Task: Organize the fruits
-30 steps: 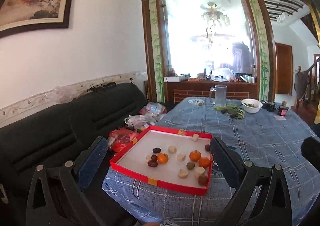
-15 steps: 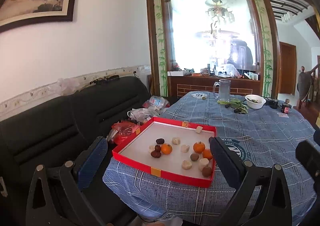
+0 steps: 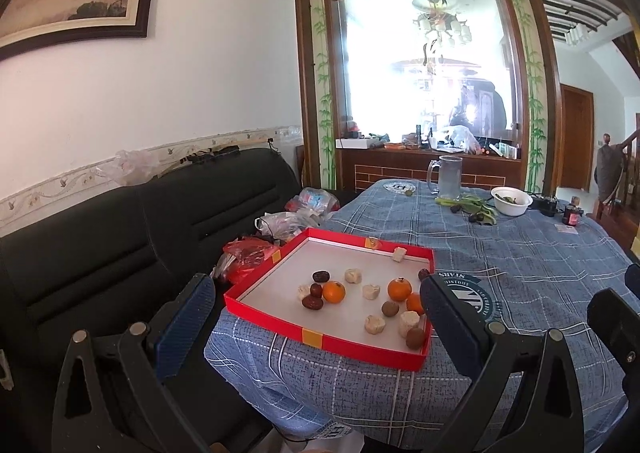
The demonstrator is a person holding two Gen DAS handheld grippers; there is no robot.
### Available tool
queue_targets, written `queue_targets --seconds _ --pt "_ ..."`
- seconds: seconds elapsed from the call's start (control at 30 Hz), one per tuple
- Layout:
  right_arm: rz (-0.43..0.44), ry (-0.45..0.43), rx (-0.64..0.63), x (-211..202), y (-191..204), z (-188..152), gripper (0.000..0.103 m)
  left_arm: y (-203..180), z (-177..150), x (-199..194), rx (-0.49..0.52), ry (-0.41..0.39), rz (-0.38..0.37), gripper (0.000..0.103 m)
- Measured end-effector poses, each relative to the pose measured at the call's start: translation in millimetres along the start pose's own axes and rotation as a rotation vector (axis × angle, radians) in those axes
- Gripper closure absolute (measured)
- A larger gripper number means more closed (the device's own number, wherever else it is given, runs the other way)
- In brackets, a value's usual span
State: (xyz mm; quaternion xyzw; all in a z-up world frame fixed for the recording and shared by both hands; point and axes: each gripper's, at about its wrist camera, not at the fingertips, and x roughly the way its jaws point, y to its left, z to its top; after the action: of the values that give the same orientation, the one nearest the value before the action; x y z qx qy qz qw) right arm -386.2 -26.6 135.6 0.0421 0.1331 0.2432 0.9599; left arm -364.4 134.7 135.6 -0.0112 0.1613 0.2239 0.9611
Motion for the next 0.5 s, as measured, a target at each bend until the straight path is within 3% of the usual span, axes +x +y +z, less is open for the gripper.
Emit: queue_targets --seconds 0.5 --pt "0.010 -0.011 -0.021 -2.6 4.0 0.6 0.000 3.2 0.9 2.1 -0.010 0.002 -0.008 0.000"
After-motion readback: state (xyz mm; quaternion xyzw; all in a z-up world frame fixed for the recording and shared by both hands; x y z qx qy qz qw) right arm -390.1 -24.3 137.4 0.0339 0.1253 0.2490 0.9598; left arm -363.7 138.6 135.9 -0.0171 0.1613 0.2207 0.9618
